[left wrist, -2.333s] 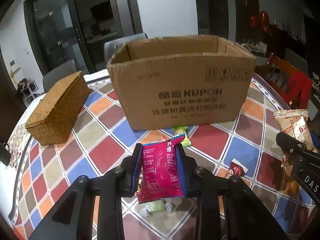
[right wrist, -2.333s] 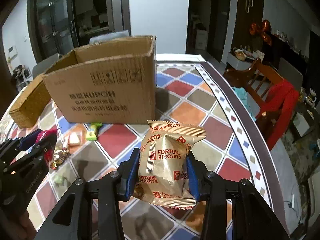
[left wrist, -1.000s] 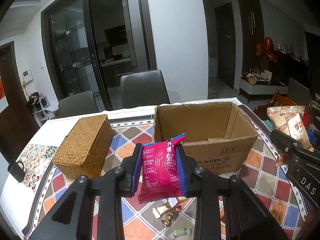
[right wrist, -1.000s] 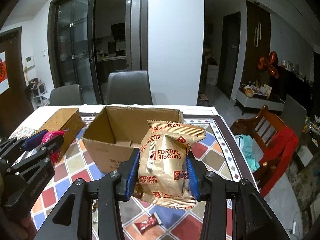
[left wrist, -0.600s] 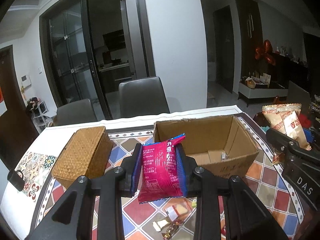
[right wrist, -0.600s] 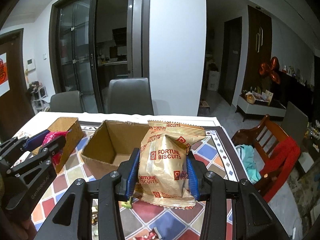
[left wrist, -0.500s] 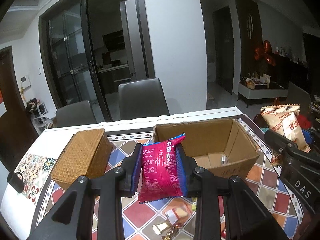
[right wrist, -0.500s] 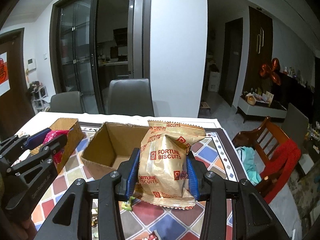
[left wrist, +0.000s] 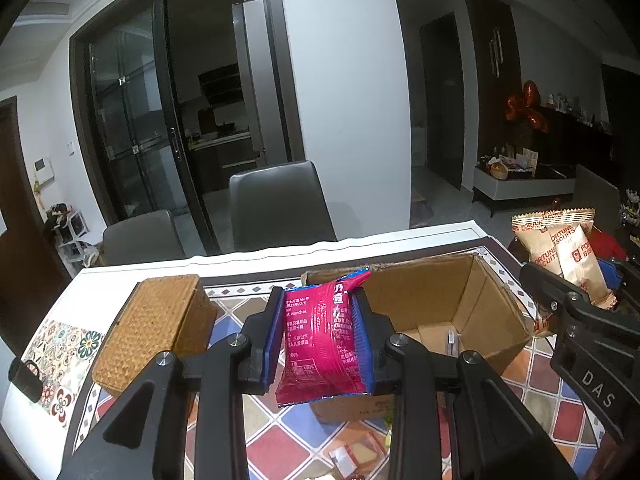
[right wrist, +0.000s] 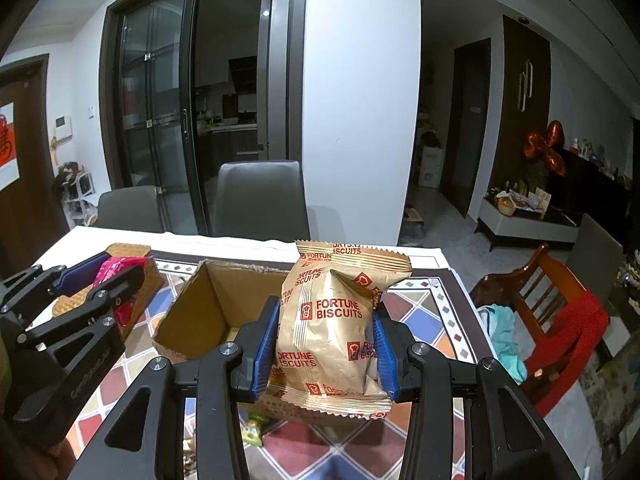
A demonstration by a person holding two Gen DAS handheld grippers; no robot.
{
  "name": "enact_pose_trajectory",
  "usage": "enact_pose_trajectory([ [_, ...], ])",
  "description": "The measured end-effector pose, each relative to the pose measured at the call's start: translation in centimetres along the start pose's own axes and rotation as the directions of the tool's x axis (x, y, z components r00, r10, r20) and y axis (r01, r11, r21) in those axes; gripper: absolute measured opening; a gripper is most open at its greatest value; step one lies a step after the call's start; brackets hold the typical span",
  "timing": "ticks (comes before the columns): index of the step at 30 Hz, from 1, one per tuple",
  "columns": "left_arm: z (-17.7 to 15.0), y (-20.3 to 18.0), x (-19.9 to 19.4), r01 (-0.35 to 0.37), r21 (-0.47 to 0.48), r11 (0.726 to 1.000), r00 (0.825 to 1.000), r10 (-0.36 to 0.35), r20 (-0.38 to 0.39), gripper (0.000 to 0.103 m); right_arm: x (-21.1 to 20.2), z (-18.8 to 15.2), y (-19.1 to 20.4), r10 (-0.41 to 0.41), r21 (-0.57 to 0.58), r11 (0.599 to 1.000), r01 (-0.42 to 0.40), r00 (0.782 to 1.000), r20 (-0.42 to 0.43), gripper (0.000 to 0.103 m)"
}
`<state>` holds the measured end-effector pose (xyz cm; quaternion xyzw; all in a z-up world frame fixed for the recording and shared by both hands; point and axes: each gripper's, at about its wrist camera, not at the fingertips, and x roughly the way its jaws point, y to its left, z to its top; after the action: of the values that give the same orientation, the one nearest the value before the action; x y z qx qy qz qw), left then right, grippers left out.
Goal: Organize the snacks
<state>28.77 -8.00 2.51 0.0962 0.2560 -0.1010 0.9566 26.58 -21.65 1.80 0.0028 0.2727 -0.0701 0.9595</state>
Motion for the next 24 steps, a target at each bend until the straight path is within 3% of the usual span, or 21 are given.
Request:
enact_pose_trajectory([
  [24,1.3,-1.0,6.1,0.025,0.016,1.000,0.999,-0.025,-0.028,0.032,5.8,0.6,-0.5,0.013,0.002,1.000,-0.013,0.999,-0.053,0.044],
])
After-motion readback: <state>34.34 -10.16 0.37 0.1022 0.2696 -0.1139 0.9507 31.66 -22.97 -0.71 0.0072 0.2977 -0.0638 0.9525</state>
